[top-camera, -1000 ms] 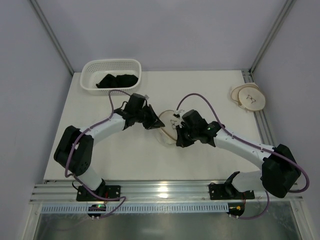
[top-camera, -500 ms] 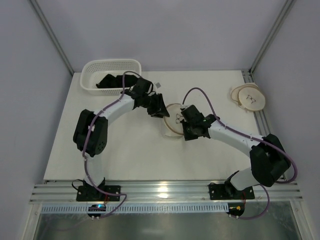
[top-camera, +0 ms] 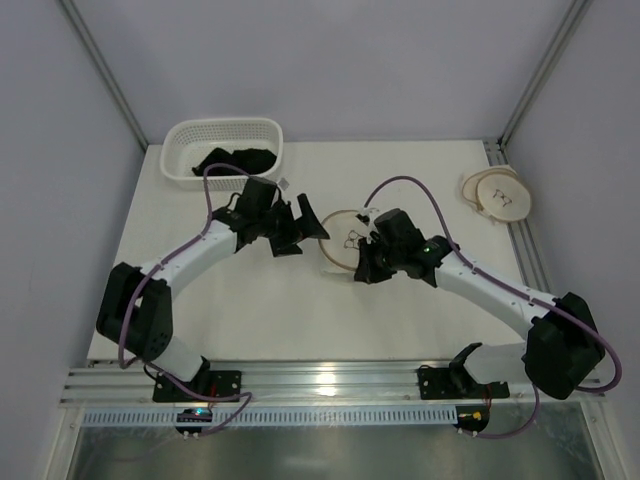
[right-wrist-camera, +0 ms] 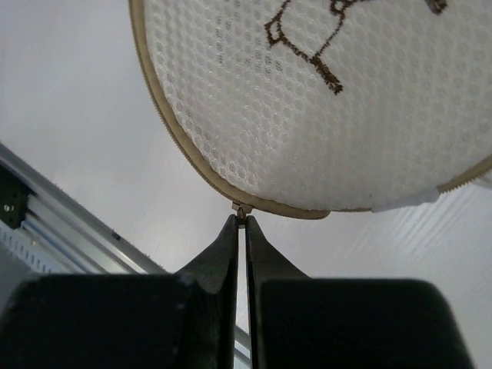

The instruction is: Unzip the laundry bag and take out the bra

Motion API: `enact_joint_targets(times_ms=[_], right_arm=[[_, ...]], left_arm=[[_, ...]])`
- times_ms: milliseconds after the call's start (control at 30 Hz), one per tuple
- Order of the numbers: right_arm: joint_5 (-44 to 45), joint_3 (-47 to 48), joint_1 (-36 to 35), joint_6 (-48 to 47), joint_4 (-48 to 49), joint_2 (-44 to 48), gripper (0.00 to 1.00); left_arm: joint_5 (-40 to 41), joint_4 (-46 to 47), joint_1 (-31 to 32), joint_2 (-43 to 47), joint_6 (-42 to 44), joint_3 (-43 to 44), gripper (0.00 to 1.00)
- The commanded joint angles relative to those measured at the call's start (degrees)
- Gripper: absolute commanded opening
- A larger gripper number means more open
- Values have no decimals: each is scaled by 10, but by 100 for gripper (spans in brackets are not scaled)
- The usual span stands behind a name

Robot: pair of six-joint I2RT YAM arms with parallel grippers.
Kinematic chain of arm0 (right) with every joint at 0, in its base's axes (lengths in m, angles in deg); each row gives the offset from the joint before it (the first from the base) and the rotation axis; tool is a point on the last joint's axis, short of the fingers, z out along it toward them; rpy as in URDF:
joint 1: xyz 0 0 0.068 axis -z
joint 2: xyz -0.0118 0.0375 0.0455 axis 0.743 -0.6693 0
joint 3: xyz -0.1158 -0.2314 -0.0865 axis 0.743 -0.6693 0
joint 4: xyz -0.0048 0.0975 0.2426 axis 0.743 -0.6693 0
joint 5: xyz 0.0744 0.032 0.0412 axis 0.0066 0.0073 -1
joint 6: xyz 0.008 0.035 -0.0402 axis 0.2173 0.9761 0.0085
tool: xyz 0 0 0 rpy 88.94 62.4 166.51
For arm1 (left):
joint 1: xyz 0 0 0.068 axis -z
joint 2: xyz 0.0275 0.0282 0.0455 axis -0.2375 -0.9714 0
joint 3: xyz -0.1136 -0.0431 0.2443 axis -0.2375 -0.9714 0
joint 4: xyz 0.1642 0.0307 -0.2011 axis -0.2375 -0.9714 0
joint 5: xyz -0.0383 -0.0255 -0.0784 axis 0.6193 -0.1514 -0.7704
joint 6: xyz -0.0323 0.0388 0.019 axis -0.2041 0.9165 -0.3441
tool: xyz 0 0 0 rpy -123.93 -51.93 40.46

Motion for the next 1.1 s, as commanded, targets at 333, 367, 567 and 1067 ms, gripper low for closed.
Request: enact_joint_targets(times_ms=[333, 367, 567, 1067], right_arm=[[-115, 17, -30, -24, 64, -33, 4], [-112, 19, -32, -24, 64, -33, 3], [-97, 18, -33, -27, 51, -30, 4], [50, 3, -33, 1, -36, -8, 4]], left_arm=[[35, 140, 77, 46, -156, -96, 98], [38, 156, 78, 44, -162, -98, 96], [41, 189, 84, 23, -177, -101, 42], [68, 168, 84, 46, -178, -109, 0]])
